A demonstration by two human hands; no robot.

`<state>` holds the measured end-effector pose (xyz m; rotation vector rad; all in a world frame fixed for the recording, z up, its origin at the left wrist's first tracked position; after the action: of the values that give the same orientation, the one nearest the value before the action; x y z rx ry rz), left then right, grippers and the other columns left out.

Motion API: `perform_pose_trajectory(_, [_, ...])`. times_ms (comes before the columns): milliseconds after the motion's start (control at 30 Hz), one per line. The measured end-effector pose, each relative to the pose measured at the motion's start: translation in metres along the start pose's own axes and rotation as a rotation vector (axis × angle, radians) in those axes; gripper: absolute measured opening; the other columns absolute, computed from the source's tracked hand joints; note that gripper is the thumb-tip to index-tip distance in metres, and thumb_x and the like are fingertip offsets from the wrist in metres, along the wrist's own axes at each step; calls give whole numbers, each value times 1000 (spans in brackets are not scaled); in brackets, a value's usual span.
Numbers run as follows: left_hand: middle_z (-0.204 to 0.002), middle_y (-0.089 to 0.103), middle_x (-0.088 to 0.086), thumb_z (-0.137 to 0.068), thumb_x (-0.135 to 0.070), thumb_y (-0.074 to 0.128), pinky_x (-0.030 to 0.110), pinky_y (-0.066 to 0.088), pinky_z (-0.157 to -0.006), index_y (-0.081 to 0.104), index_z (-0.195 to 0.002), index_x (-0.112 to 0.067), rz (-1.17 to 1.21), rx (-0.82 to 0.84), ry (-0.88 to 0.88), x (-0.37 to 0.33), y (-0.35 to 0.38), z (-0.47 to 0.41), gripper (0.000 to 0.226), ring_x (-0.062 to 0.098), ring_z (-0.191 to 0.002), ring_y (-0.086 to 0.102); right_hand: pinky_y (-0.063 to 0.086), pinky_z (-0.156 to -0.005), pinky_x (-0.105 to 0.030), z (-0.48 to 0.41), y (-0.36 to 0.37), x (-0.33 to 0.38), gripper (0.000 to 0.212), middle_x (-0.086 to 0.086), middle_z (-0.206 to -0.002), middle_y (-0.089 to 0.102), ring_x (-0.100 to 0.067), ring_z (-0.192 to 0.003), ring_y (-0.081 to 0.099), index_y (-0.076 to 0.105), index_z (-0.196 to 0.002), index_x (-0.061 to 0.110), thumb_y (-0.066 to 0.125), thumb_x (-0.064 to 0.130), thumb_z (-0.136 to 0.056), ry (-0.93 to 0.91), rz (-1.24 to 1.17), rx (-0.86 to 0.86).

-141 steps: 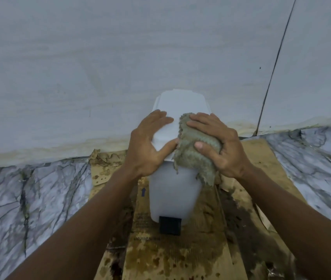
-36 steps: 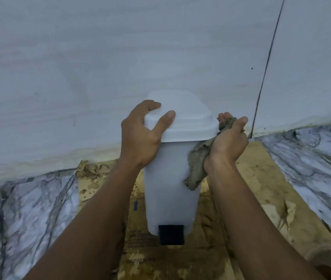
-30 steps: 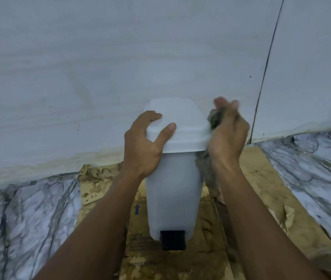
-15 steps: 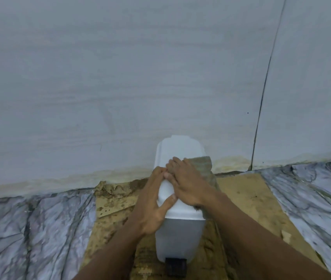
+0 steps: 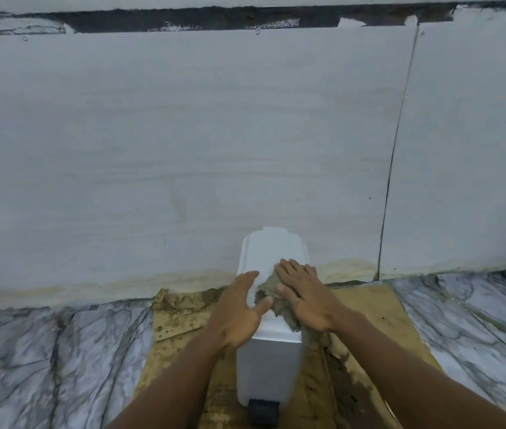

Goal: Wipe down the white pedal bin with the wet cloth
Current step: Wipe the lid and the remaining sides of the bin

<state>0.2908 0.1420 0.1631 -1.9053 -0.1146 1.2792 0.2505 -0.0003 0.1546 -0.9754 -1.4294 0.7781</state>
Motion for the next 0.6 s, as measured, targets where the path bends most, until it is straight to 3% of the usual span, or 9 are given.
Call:
perform_pose_trajectory(100, [-164,24,-9,-101,-45,50,37,17,-124,28,-157,-28,-123,-71,77,-15,3,-6,62,12,-152,18,-7,-126,-32,-9,2,2,53,4,-169,8,-10,-156,-1,15,-161,20,24,36,-111,-9,-67,-6])
perform_pose_trajectory(233, [-168,11,-8,-106,-43,34,31,7,-126,14,-160,-25,-289,23,234,-31,35,-10,61,7,-153,4,3,-127,-31,-23,-6,-10,49,4,-166,25,-13,-155,15,31,-157,22,40,21,-109,37,-296,-43])
perform_pose_trajectory(300, [-168,2,-6,-106,-45,26,29,0,-126,7,-161,-22,-394,55,263,-29,47,-13,63,5,-153,-3,2,-127,-30,-29,-4,-17,51,5,-166,23,-11,-155,12,33,-157,22,43,18,-107,13,-233,-17])
perform_pose_trajectory(367, [-168,6,-5,-106,-44,24,26,-3,-124,10,-161,-21,-473,39,268,-26,43,-19,60,9,-154,-1,2,-126,-32,-35,-4,-23,52,7,-168,16,-13,-156,5,31,-158,26,45,26,-107,3,-175,-20])
perform_pose_trajectory(500, [-165,24,-2,-106,-38,27,31,14,-122,27,-157,-20,-558,-1,161,-9,12,-43,54,18,-152,14,4,-125,-37,-50,-19,-32,52,9,-169,12,-23,-157,0,36,-155,30,46,38,-106,29,-158,-117])
perform_pose_trajectory(600, [-154,40,4,-102,-27,38,38,28,-116,45,-146,-15,-532,-45,44,-10,-10,-58,46,24,-145,26,6,-128,-42,-59,-11,-30,52,10,-168,15,-19,-157,5,38,-154,35,49,43,-104,-3,-144,-41])
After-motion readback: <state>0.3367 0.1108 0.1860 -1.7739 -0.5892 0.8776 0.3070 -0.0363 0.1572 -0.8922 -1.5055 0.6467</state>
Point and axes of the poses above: each hand's wrist, its own z-axis away from the middle knuckle, its own y-axis out of the palm, x = y × z, the point moved 9 cm from there along -z, towards the middle knuckle
